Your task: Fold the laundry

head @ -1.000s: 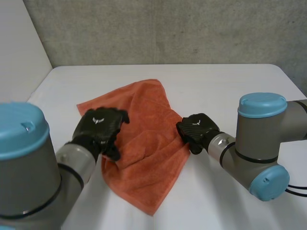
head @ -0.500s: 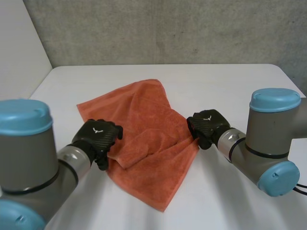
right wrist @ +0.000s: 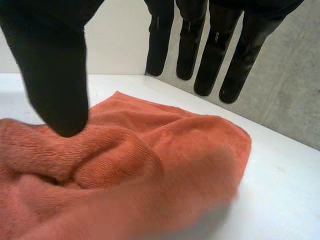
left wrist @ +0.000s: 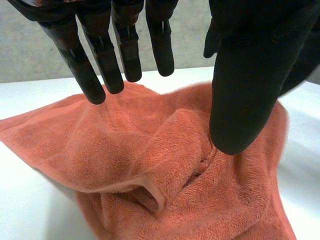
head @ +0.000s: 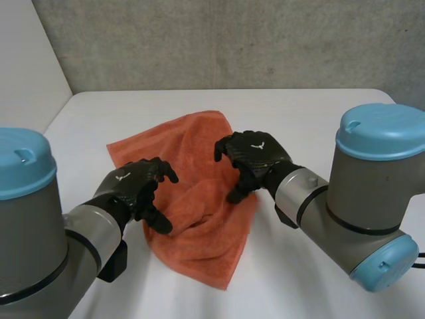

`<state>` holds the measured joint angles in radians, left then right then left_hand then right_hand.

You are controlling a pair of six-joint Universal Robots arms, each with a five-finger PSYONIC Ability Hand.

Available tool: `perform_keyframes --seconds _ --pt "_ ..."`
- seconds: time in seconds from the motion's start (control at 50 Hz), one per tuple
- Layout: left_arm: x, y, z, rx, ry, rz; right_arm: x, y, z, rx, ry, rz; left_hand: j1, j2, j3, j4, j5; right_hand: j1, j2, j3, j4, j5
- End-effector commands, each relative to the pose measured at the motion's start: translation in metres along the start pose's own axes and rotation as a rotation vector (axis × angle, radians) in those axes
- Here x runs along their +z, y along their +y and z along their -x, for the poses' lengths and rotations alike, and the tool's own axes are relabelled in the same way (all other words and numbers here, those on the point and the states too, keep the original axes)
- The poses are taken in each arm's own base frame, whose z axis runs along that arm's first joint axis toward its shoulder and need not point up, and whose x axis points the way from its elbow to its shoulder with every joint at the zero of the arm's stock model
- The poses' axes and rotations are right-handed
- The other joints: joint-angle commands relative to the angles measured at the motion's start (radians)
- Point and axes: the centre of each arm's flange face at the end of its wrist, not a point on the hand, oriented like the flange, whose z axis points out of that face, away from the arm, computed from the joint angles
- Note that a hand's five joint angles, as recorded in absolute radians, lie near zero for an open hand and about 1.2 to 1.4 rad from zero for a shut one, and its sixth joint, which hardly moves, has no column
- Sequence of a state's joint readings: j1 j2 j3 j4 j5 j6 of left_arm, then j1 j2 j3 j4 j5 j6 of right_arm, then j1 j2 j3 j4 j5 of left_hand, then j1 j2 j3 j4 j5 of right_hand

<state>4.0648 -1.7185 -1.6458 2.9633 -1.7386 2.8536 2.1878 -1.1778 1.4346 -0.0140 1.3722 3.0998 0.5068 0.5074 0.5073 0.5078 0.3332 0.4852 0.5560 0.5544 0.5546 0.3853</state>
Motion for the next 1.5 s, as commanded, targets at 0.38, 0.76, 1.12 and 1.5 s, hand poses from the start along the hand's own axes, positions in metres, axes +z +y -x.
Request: perform_keyframes --seconds 0.38,0.76,1.12,1.5 --pt "0.062 0.064 -0.082 -0.031 0.085 0.058 -0.01 -0.045 -0.096 0.009 0.253 -0.125 0.077 0.076 0.076 0.076 0.076 -0.077 -0.148 -0.146 -0.147 -0.152" --pt "0.08 0.092 -0.073 0.153 -0.003 0.018 -0.011 -0.045 -0.098 0.011 0.258 -0.122 0.215 0.214 0.214 0.214 0.214 -0.077 -0.148 -0.146 -0.147 -0.152" --pt "0.052 0.096 -0.086 0.158 0.054 0.009 -0.01 -0.044 -0.098 0.006 0.258 -0.118 0.215 0.214 0.214 0.214 0.214 -0.08 -0.151 -0.149 -0.15 -0.155" --pt "0.058 0.123 -0.088 0.201 0.062 0.062 -0.01 -0.041 -0.096 -0.018 0.256 -0.106 0.241 0.24 0.241 0.24 0.24 -0.089 -0.16 -0.158 -0.158 -0.164"
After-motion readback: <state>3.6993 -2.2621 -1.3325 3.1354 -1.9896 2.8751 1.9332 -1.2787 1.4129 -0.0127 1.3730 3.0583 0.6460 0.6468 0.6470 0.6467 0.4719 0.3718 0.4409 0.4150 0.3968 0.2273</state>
